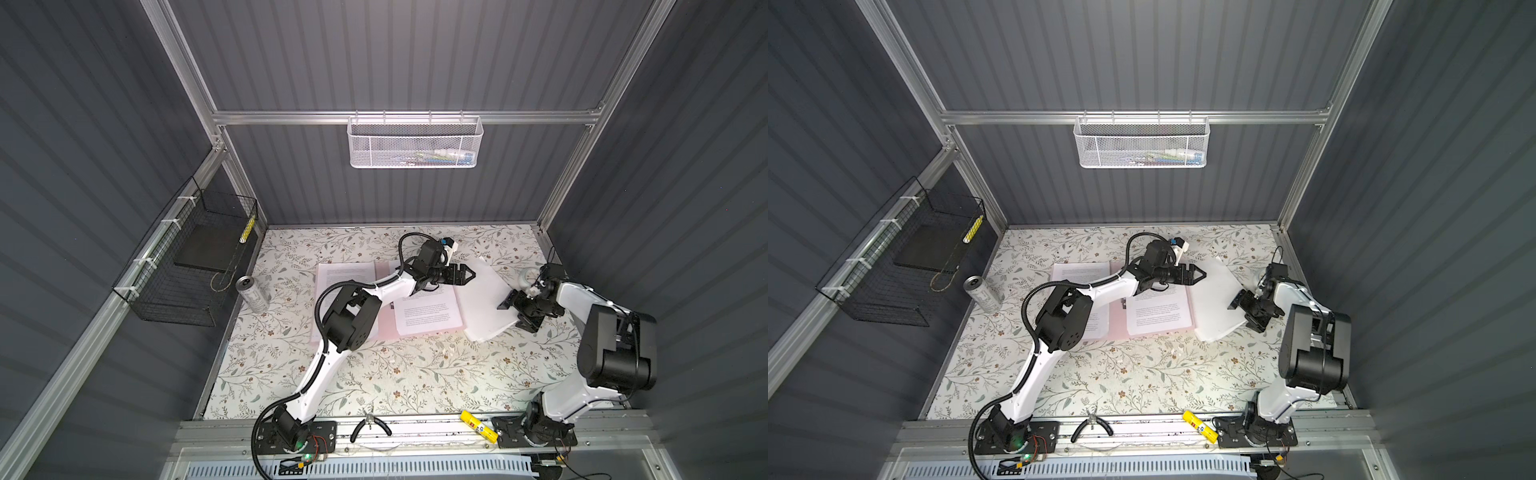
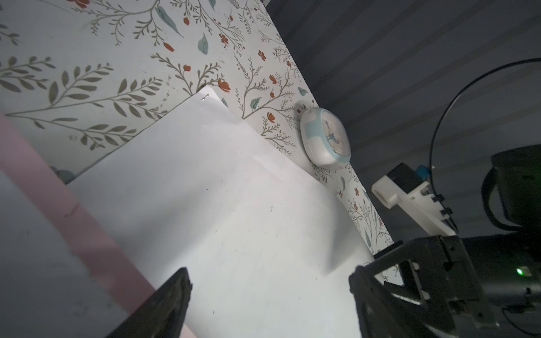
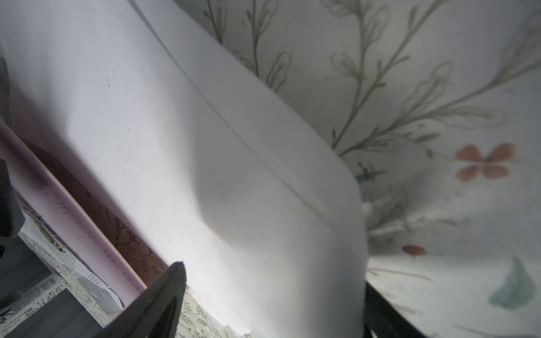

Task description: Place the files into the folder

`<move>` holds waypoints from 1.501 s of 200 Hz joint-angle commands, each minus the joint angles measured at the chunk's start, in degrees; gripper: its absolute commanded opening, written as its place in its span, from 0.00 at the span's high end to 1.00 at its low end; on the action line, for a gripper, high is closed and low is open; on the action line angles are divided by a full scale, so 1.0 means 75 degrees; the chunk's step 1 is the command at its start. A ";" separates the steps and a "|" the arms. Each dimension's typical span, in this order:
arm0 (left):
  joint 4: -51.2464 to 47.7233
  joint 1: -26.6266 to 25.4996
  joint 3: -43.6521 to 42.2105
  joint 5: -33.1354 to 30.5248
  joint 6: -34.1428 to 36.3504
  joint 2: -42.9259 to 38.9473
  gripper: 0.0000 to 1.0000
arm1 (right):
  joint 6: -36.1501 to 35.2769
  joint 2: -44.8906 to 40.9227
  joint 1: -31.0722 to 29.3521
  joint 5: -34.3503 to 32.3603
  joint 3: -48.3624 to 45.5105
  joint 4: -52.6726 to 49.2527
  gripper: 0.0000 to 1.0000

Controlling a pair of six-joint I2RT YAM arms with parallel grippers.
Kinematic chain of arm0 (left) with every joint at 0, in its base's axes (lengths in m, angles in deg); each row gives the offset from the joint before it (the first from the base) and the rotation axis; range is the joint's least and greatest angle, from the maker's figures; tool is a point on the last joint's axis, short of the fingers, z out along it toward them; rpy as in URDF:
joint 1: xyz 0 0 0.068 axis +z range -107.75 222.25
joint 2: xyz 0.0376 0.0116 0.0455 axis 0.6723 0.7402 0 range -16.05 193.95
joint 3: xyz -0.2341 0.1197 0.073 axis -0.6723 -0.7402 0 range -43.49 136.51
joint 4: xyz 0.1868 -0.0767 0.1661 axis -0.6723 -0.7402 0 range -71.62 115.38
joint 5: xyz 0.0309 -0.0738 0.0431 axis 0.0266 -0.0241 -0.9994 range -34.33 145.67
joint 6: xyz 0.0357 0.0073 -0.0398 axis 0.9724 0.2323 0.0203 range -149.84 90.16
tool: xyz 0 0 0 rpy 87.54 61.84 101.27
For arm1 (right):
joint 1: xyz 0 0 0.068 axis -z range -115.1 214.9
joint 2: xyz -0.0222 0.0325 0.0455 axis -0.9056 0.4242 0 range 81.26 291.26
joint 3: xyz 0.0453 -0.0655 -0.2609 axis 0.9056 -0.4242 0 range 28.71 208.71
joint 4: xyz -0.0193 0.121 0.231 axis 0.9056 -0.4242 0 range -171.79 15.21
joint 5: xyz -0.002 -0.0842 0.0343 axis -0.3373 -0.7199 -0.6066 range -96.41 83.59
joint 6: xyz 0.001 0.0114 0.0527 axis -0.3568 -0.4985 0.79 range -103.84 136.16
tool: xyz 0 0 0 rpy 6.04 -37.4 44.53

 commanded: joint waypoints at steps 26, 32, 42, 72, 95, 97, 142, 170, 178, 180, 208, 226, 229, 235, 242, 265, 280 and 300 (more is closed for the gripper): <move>-0.0127 -0.0048 0.0193 0.0057 0.0164 0.0310 0.13 | -0.0307 -0.0463 0.0649 -0.0332 0.0405 -0.0420 0.18; -0.0126 -0.0049 0.0215 0.0074 0.0152 0.0341 0.13 | -0.0311 -0.0340 0.0676 -0.0323 0.0488 -0.0409 0.18; -0.0108 -0.0050 0.0237 0.0075 0.0126 0.0366 0.13 | -0.0295 -0.0153 0.0679 -0.0374 0.0552 -0.0297 0.18; -0.0032 -0.0049 0.0332 0.0103 0.0042 0.0519 0.13 | -0.0171 0.0447 0.0765 -0.0710 0.0495 0.0262 0.17; -0.0009 -0.0050 0.0345 0.0146 -0.0006 0.0633 0.13 | -0.0086 0.0820 0.0792 -0.0570 0.0599 0.0508 0.18; -0.0009 -0.0050 0.0345 0.0140 -0.0006 0.0635 0.13 | -0.0079 0.0833 0.0784 -0.0561 0.0610 0.0521 0.18; -0.0067 -0.0032 0.0323 0.0099 0.0052 0.0787 0.13 | 0.0079 0.1186 0.0771 0.0161 0.0816 0.0730 0.19; -0.0076 -0.0010 0.0243 0.0130 0.0062 0.0835 0.13 | 0.0178 0.1352 0.0761 0.0690 0.0731 0.1045 0.21; -0.0079 0.0008 0.0228 0.0133 0.0059 0.0851 0.13 | 0.0218 0.1336 0.0769 0.0953 0.0635 0.1244 0.21; -0.0076 0.0006 0.0219 0.0134 0.0060 0.0857 0.13 | 0.0235 0.1325 0.0752 0.1018 0.0598 0.1300 0.22; -0.0067 0.0044 0.0140 0.0157 0.0052 0.0869 0.14 | 0.0582 0.1061 0.0713 0.1827 0.0144 0.2215 0.25; -0.0032 0.0079 0.0064 0.0157 0.0052 0.0852 0.14 | 0.0728 0.0789 0.0626 0.2192 -0.0097 0.2680 0.27; -0.0023 0.0086 0.0054 0.0157 0.0052 0.0858 0.14 | 0.0753 0.0759 0.0610 0.2254 -0.0116 0.2738 0.28; -0.0020 0.0097 0.0041 0.0157 0.0052 0.0859 0.14 | 0.0806 0.0711 0.0584 0.2311 -0.0132 0.2794 0.28; -0.0025 0.0101 0.0040 0.0157 0.0052 0.0852 0.14 | 0.0813 0.0655 0.0540 0.2325 -0.0132 0.2785 0.29; 0.0015 0.0130 -0.0017 0.0154 0.0024 0.0859 0.14 | 0.0755 0.0422 0.0408 0.2271 -0.0172 0.2699 0.34; 0.0044 0.0139 -0.0075 0.0145 0.0010 0.0830 0.14 | 0.0747 0.0152 0.0349 0.2272 -0.0265 0.2709 0.37; 0.0072 0.0161 -0.0155 0.0145 -0.0001 0.0804 0.14 | 0.0791 -0.0225 0.0234 0.2431 -0.0412 0.2787 0.38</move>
